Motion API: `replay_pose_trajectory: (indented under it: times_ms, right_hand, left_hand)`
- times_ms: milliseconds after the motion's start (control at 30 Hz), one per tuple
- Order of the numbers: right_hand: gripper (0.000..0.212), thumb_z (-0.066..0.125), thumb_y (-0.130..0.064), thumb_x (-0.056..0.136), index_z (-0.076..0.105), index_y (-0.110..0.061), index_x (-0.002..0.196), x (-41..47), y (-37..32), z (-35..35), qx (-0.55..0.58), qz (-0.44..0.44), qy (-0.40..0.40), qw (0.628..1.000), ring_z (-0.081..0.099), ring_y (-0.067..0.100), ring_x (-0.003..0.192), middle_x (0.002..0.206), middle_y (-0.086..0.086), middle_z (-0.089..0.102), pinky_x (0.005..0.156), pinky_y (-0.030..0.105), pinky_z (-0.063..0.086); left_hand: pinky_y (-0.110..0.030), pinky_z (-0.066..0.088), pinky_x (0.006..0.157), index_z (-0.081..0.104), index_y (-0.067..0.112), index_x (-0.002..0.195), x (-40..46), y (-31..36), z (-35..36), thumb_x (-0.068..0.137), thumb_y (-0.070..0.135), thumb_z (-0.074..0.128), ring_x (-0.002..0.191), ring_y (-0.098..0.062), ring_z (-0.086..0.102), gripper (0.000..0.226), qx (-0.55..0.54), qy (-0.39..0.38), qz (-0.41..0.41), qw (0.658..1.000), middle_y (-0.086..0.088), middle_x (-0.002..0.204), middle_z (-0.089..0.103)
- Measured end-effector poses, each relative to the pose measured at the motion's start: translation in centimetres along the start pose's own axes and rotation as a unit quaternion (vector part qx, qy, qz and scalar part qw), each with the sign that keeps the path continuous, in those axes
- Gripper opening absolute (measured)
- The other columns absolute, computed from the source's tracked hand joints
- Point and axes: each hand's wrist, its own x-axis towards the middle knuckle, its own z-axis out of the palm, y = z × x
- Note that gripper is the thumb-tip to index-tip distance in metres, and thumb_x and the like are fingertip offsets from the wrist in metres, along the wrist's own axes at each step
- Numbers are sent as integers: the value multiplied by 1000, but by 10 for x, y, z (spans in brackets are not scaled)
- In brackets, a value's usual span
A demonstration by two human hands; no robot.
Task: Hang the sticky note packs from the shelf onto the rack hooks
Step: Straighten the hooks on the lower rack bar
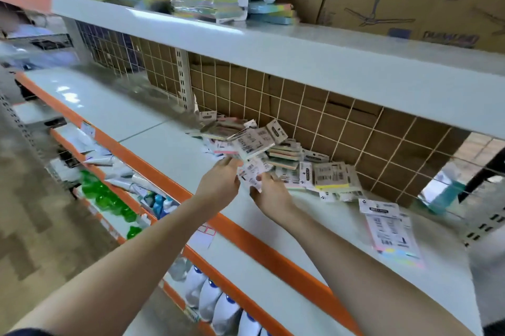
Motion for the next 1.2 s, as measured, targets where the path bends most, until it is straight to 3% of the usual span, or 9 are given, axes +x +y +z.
replay_pose_trajectory:
  times_ms: [200,367,533,833,900,1033,1200]
  right_hand:
    - [61,45,-41,97,34,0,141,37,1,41,-112,19,34,993,27,31,135,143,17,36,110,36,13]
    - [74,57,-47,89,27,-6,143,58,-9,60,-108,98,100,984,28,32,133,142,13,32,109,37,27]
    - [57,55,-38,90,36,-7,134,71,-16,63,-192,154,115,962,34,33,127,135,16,37,100,40,38]
    - [44,47,-19,87,41,-2,127,60,-28,53,-223,156,84,959,43,36,120,126,20,46,97,42,41]
    - [40,44,-14,86,42,-1,124,56,-31,52,-217,167,99,957,46,36,119,125,20,48,93,42,42]
    - [46,47,-18,86,37,-5,129,49,-35,56,-185,180,123,958,51,38,113,128,19,48,84,43,47]
    - [51,48,-13,85,34,-14,134,40,-37,55,-77,188,191,960,60,40,95,113,18,58,72,39,44]
  left_hand:
    - [-33,40,97,46,10,132,65,-18,20,90,9,49,126,-24,42,42,37,8,110,993,-9,135,47]
    - [-34,35,104,42,12,134,103,-32,33,93,22,51,129,-27,39,43,85,-20,164,983,-10,139,44]
    - [-38,30,107,36,11,140,121,-52,39,90,39,55,134,-29,32,60,109,-64,149,981,-12,143,39]
    - [-37,41,90,46,2,122,124,-49,38,87,40,52,113,-35,51,51,181,-18,215,960,-19,121,55]
    - [-34,45,80,48,3,118,124,-51,30,89,35,50,104,-32,58,44,148,-7,214,965,-17,113,61]
    - [-32,39,59,51,5,99,120,-68,14,89,21,49,79,-34,60,19,-63,4,177,982,-15,86,62]
    - [-33,29,51,41,9,83,101,-90,22,89,13,45,66,-33,50,8,-253,-97,93,958,-5,64,46]
